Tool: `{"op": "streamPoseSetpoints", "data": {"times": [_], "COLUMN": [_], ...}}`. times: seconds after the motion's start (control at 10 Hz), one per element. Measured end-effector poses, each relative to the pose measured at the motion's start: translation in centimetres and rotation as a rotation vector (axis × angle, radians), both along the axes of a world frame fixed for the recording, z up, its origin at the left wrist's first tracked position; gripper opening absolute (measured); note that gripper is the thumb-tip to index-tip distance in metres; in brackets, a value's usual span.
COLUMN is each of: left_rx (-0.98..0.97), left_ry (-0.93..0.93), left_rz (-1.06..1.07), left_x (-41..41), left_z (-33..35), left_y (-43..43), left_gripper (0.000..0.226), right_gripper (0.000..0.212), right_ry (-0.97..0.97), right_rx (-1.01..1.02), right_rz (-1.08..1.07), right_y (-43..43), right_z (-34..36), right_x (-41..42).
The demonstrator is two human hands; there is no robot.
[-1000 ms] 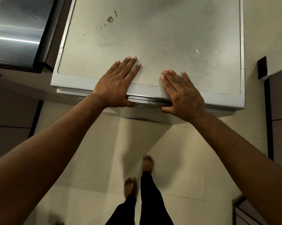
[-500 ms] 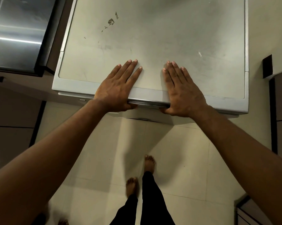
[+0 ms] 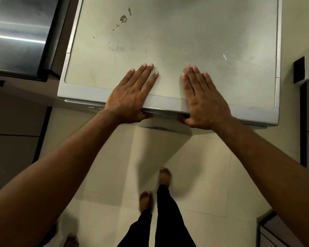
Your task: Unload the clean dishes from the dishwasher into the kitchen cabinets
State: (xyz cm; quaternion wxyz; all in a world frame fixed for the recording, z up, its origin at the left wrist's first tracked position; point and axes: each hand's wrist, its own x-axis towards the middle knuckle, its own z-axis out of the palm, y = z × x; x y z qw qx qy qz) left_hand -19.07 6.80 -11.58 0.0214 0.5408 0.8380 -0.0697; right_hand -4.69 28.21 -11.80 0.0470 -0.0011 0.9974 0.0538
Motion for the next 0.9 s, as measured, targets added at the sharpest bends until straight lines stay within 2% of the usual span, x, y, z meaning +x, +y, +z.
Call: {"op": "streamPoseSetpoints", "data": {"times": [0.2, 0.7, 0.9], "left_rx": [0.017, -0.069, -0.044], "left_ry": [-0.025, -0.119, -0.127], "left_rz": [0.022, 0.191, 0.190], "left_x": [0.3, 2.1, 1.9], "left_z": [0.3, 1.7, 1.8], "left_y": [0.1, 0.8, 0.8], "left_gripper": [0.111, 0.121, 0.123], "right_gripper": [0.122, 0.121, 0.122], "right_ry": [0.008, -0.093, -0.089], "right_rx": [-0.019, -0.067, -0.104], "right_rz": [-0.008, -0.057, -0.046], "right_y": [-0.2, -0.8, -0.5], "right_z": [0.2, 1.7, 2.2], "right_x": [0.2, 0.3, 0.1]}}
